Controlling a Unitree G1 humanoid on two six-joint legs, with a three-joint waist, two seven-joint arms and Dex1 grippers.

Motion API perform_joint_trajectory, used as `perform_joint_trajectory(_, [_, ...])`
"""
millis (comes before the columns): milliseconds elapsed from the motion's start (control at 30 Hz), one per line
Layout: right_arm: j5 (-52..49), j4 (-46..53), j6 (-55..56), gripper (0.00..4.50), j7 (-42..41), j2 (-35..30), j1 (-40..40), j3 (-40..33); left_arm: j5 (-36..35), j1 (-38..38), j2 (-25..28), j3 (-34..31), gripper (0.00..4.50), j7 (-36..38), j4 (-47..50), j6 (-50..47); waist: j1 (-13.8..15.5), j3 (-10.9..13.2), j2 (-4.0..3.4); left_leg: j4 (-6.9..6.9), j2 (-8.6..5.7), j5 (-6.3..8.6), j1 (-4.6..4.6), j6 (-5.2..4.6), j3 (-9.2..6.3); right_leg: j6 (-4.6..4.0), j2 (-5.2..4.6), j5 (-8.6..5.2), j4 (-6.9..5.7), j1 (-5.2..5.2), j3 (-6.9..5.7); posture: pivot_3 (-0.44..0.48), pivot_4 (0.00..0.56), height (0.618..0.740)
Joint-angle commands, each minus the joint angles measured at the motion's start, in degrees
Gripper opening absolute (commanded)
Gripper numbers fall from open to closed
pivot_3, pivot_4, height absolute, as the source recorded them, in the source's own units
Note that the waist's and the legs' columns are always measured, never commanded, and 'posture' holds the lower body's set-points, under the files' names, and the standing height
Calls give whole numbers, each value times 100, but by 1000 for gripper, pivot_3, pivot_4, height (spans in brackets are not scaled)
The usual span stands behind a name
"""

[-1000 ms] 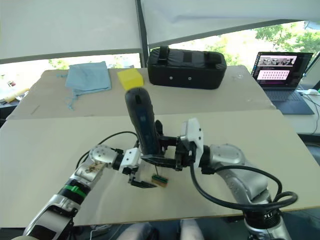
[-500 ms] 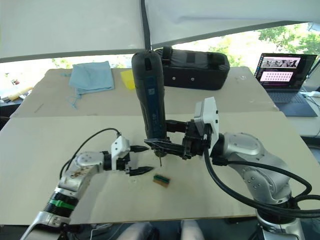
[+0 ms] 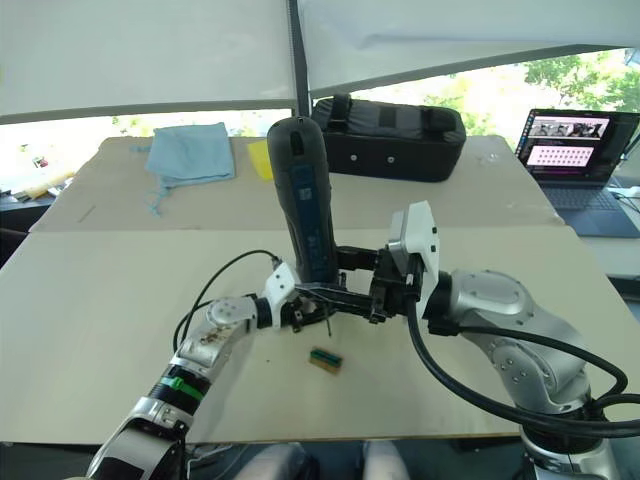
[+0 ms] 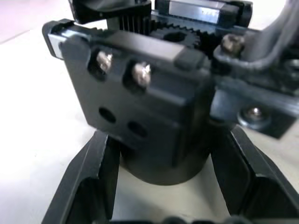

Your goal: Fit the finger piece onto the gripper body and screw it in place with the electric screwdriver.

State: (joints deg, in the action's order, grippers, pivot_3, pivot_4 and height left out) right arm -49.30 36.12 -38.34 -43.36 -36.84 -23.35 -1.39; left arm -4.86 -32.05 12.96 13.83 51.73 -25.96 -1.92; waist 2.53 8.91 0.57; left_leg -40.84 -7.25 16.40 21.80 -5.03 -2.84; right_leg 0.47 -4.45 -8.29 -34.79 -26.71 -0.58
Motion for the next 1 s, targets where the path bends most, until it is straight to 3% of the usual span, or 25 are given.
perform_joint_trajectory(33, [-25, 291, 182, 1918, -27, -54, 12, -181, -83, -305, -47, 60, 2306, 602, -592, 581, 5, 0, 0, 0, 0, 0, 0, 0, 0, 1, 0, 0, 1, 1, 0, 0, 150, 740])
perform_joint_trajectory(167, [-78, 343, 154, 1918, -95, -175, 117, -286, -258, -995, -71, 77, 2306, 2159, -1696, 1548, -5, 1, 1, -1, 0, 1, 5, -3, 0, 1, -1, 1, 6, -1, -3, 0, 150, 740])
perform_joint_trajectory(267, [-119, 374, 137, 1918, -75, -215, 140, -299, 109, -1567, -246, 117, 2306, 2049, -2729, 2003, -10, 2, 4, -2, -1, 2, 20, -6, 1, 3, -1, 2, 7, -15, -6, 0, 150, 740])
perform_joint_trajectory(433, [-163, 408, 103, 1918, -30, -231, 126, -291, 448, -2027, -310, 87, 2306, 1949, -3658, 2409, -12, 2, 4, -9, 0, 6, 28, -13, 0, 10, -5, 7, 21, -11, -3, 0, 150, 740])
perform_joint_trajectory(533, [-169, 403, 96, 1918, -18, -223, 105, -285, 443, -2043, -193, -11, 3748, 2082, -3756, 2431, -25, 2, 5, -10, 0, 8, 27, -16, 0, 14, -4, 9, 26, -8, -2, 0, 150, 740])
perform_joint_trajectory(600, [-154, 381, 109, 1918, -27, -215, 78, -265, 349, -1906, -86, -133, 4498, 2143, -3558, 2268, -52, 2, 5, -9, 2, 9, 25, -17, 0, 13, -1, 9, 25, -8, -1, 0, 150, 740])
perform_joint_trajectory(700, [-114, 302, 141, 1918, -59, -190, -12, -219, 85, -1464, 52, -318, 4500, 2227, -2798, 1753, -119, 2, 4, -6, 5, 9, 26, -17, 0, 13, 2, 9, 23, -13, 0, 0, 150, 740])
perform_joint_trajectory(867, [-103, 174, 125, 1918, -82, -153, -205, -161, -92, -652, 2, -380, 4500, 1705, -1230, 837, -165, 2, 4, -6, 3, 9, 26, -17, 0, 13, 1, 9, 21, -15, 4, 0, 150, 740])
perform_joint_trajectory(1000, [-107, 141, 108, 1918, -115, -145, -240, -112, 7, -265, -74, -268, 4500, 1347, -616, 484, -132, 2, 4, -6, 2, 9, 24, -17, 0, 13, 1, 9, 22, -12, 3, 0, 150, 740])
